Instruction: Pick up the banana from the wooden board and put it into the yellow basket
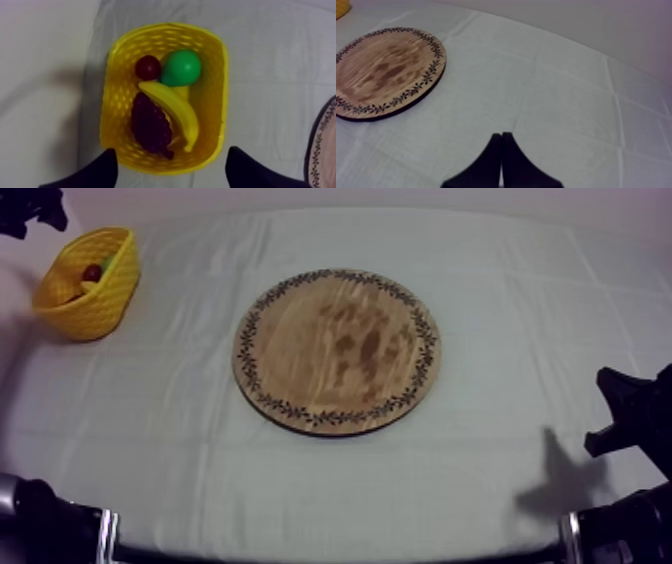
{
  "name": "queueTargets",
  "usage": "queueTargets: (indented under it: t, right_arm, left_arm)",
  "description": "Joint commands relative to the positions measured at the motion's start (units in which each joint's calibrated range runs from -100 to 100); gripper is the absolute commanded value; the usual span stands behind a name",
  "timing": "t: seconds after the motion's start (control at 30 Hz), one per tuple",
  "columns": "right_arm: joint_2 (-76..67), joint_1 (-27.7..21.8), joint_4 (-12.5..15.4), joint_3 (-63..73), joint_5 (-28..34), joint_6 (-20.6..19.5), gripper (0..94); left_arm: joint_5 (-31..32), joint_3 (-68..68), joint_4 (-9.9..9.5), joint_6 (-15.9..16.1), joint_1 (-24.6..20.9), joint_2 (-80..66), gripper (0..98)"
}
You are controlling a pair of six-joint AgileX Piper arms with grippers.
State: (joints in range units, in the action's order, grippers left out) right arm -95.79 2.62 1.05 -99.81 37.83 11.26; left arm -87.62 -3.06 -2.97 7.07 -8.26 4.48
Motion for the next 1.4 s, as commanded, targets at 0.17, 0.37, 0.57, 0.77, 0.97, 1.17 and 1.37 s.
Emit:
queueTargets:
  t: [0.17,0.37,0.57,0.77,0.97,1.17,1.37]
  right_arm:
    - [0.03,-0.01,0.00,0.03,-0.01,0.00,0.2]
    - [0.03,-0.01,0.00,0.03,-0.01,0.00,0.2]
    - [0.03,-0.01,0.00,0.03,-0.01,0.00,0.2]
    - [0.03,-0.01,0.00,0.03,-0.01,0.00,0.2]
    - [0.03,-0.01,0.00,0.03,-0.01,0.00,0.2]
    - [0.03,0.00,0.00,0.03,-0.01,0.00,0.2]
    - [0.03,-0.01,0.00,0.03,-0.01,0.00,0.2]
  left_arm:
    - [2.41,9.60,0.35,-1.94,3.31,-15.52,34.5]
    - [3.66,14.60,0.86,-2.69,4.70,-27.59,10.3]
    - [9.24,23.55,1.07,-2.64,5.17,-42.38,2.3]
    - [12.81,34.93,2.07,-2.13,5.09,-54.41,0.3]
    - [19.86,50.87,3.15,-2.72,5.66,-66.82,0.1]
    - [28.60,66.63,5.10,-3.24,5.33,-77.33,0.1]
    - [37.38,79.83,5.91,-4.28,5.58,-84.75,0.1]
